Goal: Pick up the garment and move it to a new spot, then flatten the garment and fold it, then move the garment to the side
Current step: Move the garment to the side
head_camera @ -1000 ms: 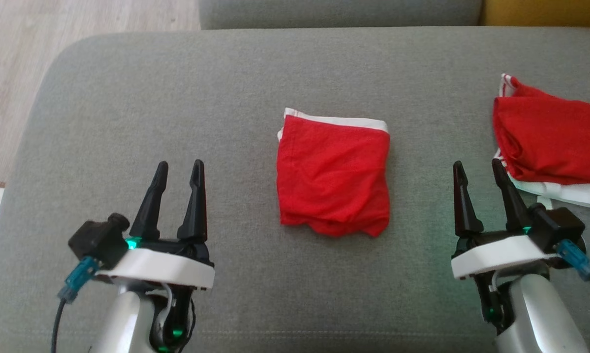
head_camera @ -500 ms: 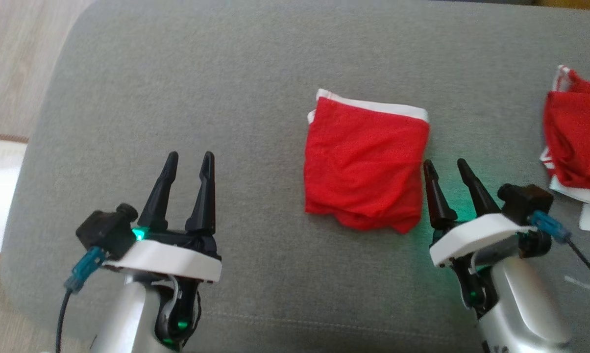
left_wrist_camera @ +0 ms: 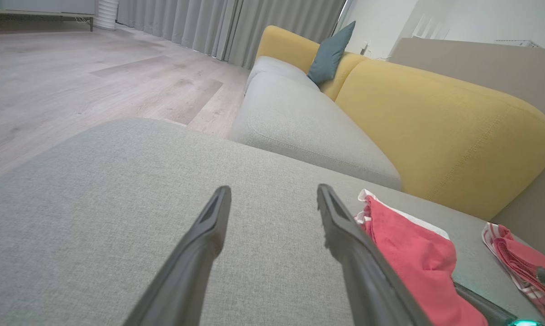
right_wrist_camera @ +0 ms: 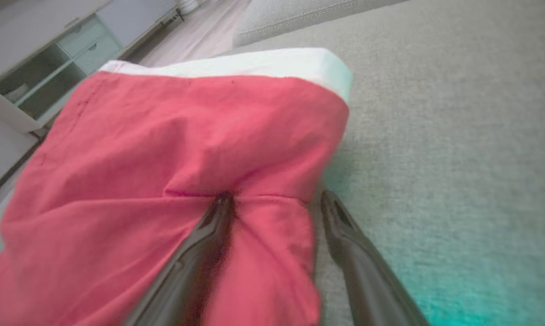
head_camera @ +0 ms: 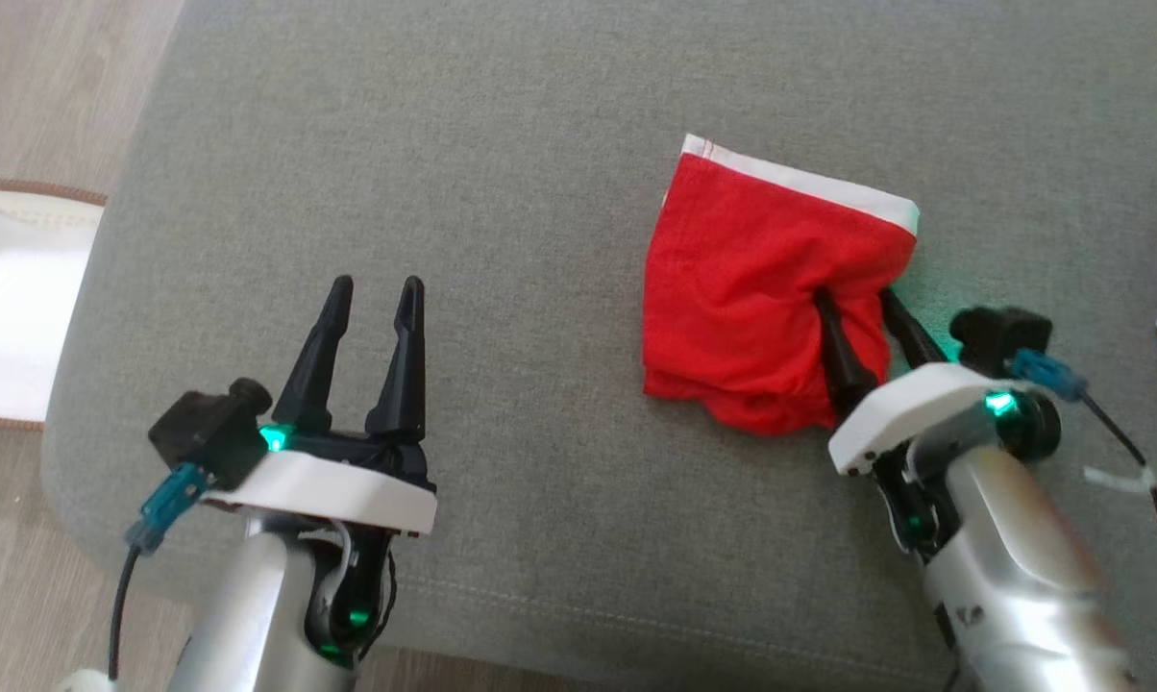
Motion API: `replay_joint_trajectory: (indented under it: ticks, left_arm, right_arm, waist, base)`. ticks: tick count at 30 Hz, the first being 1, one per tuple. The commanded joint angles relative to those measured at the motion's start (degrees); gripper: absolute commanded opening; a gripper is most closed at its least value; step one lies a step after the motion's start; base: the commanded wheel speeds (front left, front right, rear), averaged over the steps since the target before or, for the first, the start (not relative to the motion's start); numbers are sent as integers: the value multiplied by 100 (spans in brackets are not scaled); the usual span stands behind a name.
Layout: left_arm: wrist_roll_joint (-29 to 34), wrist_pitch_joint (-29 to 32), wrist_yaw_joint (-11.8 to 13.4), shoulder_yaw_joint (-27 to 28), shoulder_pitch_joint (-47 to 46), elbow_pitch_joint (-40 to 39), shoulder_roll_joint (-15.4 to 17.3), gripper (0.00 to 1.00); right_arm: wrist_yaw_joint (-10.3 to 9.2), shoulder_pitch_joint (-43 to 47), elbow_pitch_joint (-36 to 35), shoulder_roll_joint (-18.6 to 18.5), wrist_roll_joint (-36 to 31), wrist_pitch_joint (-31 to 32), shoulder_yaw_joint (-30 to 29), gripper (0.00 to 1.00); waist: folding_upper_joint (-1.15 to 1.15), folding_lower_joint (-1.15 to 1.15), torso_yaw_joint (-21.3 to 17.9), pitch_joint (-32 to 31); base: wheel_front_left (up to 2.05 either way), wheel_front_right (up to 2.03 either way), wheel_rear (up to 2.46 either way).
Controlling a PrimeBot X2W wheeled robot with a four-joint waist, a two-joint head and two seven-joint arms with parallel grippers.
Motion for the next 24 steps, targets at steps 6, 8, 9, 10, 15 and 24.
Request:
replay_joint_trajectory:
  ticks: [6, 8, 9, 10, 15, 24]
  left_arm:
    - [42, -52, -18, 231, -172, -140, 41, 100]
    - [69, -52, -22, 253, -155, -132, 41, 100]
    - [78, -52, -27, 256, -144, -132, 41, 100]
    - [86, -52, -32, 255, -131, -134, 41, 100]
    - [117, -52, -29, 253, -70, -164, 41, 100]
    - [178, -52, -22, 247, -38, -255, 41, 100]
  right_arm:
    - [22, -217, 422, 86, -596, -221, 236, 0]
    - [22, -265, 464, 86, -829, -365, 205, 0]
    - [22, -279, 464, 86, -931, -432, 184, 0]
    - [22, -295, 451, 86, -1048, -494, 161, 0]
    - [22, -370, 158, 86, -1800, -677, 45, 0]
    - [22, -410, -986, -657, -2512, -218, 417, 0]
  waist:
    - [0, 0, -65, -32]
    - [0, 0, -151, -86]
    - [0, 0, -199, -120]
    - [0, 0, -254, -158]
    - [0, 0, -597, -327]
    - [0, 0, -1290, -361]
  base:
    - [0, 0, 0]
    - [0, 0, 0]
    - [0, 0, 0]
    - [0, 0, 0]
    - [0, 0, 0]
    - [0, 0, 0]
